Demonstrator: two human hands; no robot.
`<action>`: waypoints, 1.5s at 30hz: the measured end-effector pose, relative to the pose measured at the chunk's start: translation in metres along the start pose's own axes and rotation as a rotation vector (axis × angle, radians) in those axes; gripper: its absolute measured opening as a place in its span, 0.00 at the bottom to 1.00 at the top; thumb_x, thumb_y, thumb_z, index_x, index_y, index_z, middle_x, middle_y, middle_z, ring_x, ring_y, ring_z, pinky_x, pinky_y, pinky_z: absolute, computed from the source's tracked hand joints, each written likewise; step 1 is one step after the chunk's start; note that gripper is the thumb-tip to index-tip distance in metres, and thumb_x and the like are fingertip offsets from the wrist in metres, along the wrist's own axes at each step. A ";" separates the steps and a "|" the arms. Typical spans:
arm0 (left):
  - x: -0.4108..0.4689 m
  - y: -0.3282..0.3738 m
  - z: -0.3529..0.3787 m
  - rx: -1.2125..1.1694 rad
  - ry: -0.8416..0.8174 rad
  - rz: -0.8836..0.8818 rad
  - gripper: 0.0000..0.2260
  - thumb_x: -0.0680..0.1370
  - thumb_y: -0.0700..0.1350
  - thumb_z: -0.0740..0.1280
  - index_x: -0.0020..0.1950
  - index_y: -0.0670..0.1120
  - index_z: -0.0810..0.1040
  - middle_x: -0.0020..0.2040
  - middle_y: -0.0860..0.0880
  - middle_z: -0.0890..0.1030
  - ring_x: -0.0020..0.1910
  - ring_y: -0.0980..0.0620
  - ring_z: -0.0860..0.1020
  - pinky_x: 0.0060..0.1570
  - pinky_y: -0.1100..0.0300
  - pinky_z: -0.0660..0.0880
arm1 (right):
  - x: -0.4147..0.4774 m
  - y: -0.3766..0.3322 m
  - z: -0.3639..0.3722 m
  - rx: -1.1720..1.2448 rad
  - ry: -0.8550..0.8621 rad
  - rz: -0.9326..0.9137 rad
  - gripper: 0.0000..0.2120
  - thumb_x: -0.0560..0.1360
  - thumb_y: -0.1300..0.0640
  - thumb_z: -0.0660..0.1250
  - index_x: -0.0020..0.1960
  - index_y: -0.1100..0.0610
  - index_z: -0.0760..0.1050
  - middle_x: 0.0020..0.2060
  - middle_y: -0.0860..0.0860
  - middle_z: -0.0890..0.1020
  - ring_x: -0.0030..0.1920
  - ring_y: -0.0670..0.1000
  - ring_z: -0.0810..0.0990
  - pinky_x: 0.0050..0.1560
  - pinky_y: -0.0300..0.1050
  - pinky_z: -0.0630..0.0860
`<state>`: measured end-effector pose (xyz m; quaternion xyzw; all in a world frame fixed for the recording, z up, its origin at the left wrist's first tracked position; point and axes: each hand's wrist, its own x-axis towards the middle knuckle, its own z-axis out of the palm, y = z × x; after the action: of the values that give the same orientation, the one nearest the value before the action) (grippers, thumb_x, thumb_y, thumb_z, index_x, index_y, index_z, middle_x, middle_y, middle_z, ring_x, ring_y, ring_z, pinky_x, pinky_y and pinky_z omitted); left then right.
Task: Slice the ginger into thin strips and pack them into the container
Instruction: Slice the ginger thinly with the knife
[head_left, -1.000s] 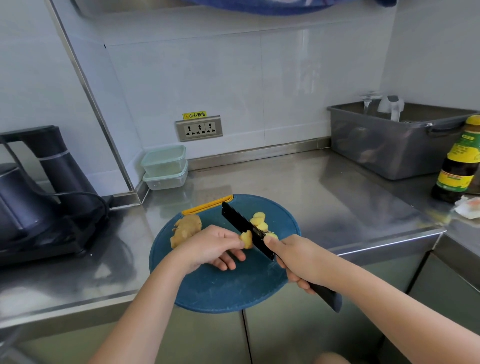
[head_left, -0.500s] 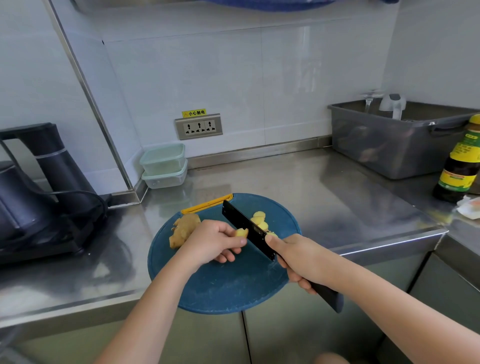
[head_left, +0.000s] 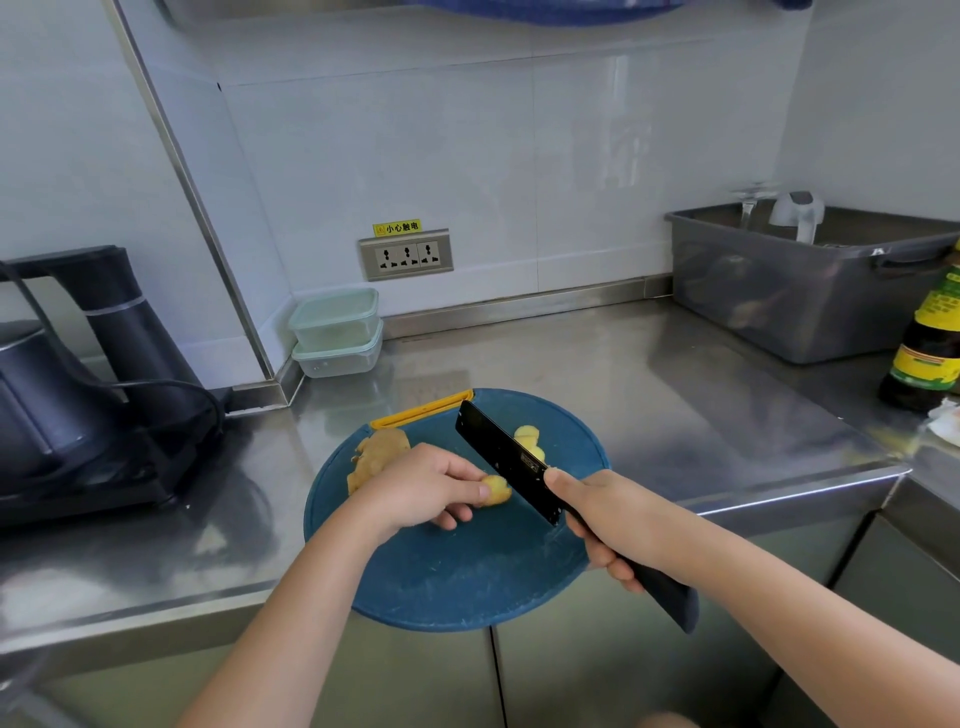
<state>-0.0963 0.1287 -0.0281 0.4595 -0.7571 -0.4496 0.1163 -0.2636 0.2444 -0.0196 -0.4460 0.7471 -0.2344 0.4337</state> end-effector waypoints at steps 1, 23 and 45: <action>0.000 0.000 -0.001 -0.012 0.000 -0.001 0.05 0.76 0.44 0.70 0.50 0.49 0.82 0.45 0.47 0.83 0.39 0.55 0.78 0.37 0.65 0.75 | 0.000 0.000 0.000 0.005 -0.001 0.001 0.25 0.81 0.39 0.50 0.37 0.58 0.65 0.20 0.51 0.69 0.17 0.48 0.65 0.20 0.36 0.67; -0.002 0.006 0.014 0.299 0.379 0.133 0.11 0.74 0.50 0.72 0.53 0.49 0.77 0.36 0.55 0.81 0.35 0.62 0.77 0.34 0.72 0.70 | -0.003 0.001 0.003 0.101 -0.001 0.036 0.24 0.80 0.39 0.51 0.37 0.57 0.65 0.21 0.52 0.69 0.18 0.49 0.65 0.21 0.38 0.66; 0.012 -0.002 -0.003 -0.433 -0.022 -0.229 0.15 0.75 0.50 0.70 0.47 0.37 0.78 0.31 0.45 0.83 0.29 0.53 0.82 0.27 0.67 0.77 | -0.001 -0.009 0.005 0.039 -0.110 0.025 0.25 0.80 0.37 0.51 0.37 0.57 0.65 0.23 0.51 0.69 0.19 0.48 0.64 0.22 0.36 0.65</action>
<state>-0.0994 0.1169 -0.0310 0.5018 -0.5874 -0.6165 0.1521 -0.2552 0.2408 -0.0156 -0.4400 0.7230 -0.2188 0.4856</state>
